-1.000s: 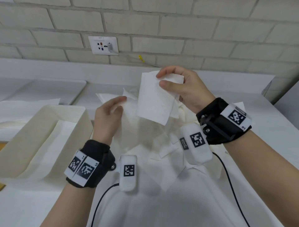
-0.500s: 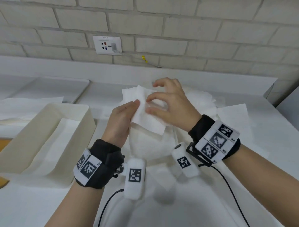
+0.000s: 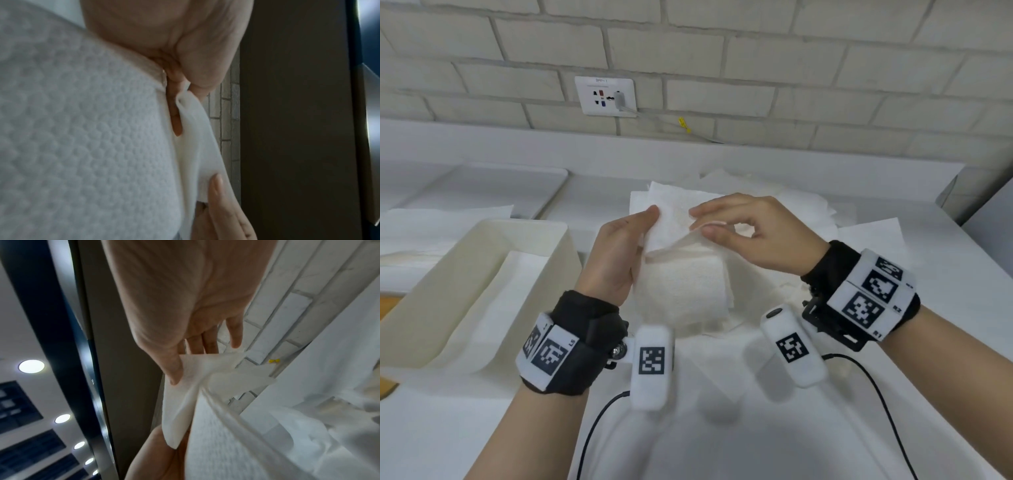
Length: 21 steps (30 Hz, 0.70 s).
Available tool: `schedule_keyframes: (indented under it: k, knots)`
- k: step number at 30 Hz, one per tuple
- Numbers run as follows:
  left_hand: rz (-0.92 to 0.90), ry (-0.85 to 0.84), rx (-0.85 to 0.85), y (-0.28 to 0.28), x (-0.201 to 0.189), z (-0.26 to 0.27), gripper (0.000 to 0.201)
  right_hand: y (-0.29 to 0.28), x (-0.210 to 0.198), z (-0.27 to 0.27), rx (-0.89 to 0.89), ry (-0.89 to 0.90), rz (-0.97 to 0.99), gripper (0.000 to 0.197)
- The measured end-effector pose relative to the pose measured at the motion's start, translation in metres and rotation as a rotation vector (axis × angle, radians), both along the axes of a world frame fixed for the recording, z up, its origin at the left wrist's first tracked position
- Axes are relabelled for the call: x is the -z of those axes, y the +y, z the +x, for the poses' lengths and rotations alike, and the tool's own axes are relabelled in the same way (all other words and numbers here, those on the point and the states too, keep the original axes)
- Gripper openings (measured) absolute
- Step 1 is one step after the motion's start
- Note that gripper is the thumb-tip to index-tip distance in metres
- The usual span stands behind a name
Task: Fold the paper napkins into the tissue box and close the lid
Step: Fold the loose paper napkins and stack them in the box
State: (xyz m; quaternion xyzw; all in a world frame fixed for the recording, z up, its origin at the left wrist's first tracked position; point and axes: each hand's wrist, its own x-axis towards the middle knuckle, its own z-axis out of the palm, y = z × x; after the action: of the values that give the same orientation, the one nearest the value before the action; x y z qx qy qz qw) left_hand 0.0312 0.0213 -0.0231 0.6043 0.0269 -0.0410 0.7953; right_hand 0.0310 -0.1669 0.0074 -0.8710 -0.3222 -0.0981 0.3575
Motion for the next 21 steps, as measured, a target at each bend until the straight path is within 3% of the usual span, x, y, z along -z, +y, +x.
schedule_keyframes:
  k: [3,8,13,16,21]
  knots:
    - [0.084,-0.011,0.006,0.003,0.002,0.003,0.026,-0.002,-0.005,0.001,0.016,0.047,0.065,0.018]
    - [0.381,-0.134,-0.001,0.001,0.005,0.001,0.017,0.001,-0.022,0.001,0.074,-0.053,0.084,0.017]
    - [0.297,-0.24,0.12,0.004,0.0,-0.004,0.043,0.001,-0.043,0.003,0.056,-0.064,-0.033,0.017]
    - [0.26,-0.348,0.223,-0.004,-0.008,-0.016,0.028,0.005,-0.045,0.006,0.041,-0.042,-0.042,0.021]
    - [0.251,-0.448,0.212,-0.016,-0.009,-0.026,0.014,0.009,-0.047,0.01,0.075,-0.002,0.016,0.018]
